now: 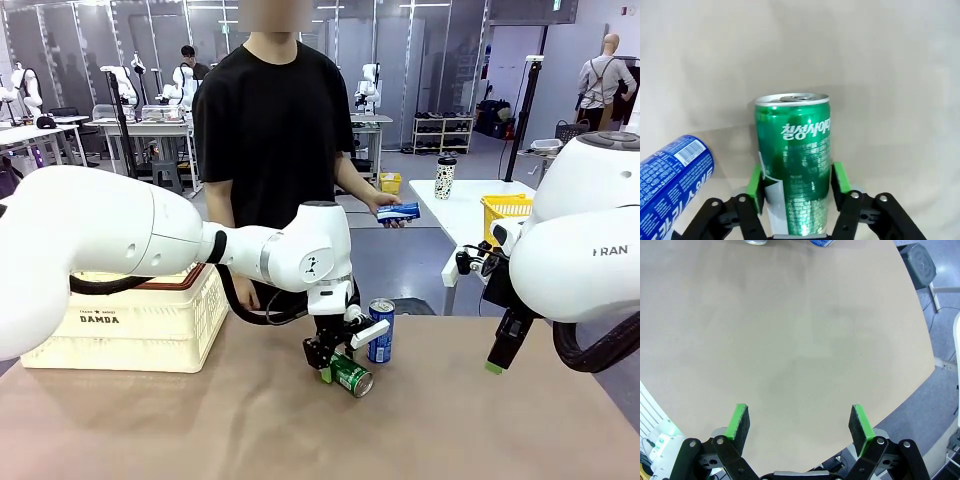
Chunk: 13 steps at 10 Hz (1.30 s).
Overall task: Place the drinks into the Shopping basket.
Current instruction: Pick up one drink and place it into the Shopping basket.
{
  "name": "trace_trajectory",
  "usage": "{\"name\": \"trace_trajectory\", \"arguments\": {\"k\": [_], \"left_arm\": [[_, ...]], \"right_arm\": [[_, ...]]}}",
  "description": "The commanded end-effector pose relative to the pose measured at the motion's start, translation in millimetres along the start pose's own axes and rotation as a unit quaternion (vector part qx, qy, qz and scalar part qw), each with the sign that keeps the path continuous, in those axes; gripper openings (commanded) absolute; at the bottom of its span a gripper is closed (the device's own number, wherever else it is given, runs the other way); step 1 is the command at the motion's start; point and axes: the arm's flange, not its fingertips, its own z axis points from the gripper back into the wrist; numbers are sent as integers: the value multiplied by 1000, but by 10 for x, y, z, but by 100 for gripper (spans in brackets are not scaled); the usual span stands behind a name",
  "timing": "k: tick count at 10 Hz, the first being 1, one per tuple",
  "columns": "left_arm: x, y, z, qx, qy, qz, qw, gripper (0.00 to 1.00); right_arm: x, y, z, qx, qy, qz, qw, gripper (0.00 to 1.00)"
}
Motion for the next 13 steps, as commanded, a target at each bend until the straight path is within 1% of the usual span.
{"name": "trace_trajectory", "arguments": {"k": [1, 5, 7, 8, 10, 11, 13], "left_arm": [[20, 22, 10, -10, 15, 9, 1000, 41], [44, -3, 101, -15, 25, 27, 999, 2], [70, -60, 335, 7, 22, 43, 999, 2], [92, -127, 549, 16, 18, 55, 998, 2], [83, -264, 919, 41, 11, 58, 997, 2], [57, -357, 1108, 56, -7, 69, 996, 2], [-17, -606, 1508, 44, 6, 98, 994, 2]], "right_arm": [[-4, -5, -1, 0, 0, -1, 1000, 100], [-4, -5, -1, 0, 0, -1, 1000, 100], [-4, -5, -1, 0, 0, -1, 1000, 100], [-4, -5, -1, 0, 0, -1, 1000, 100], [-4, -5, -1, 0, 0, -1, 1000, 100], [-4, -5, -1, 0, 0, -1, 1000, 100], [-4, -5, -1, 0, 0, -1, 1000, 100]]}}
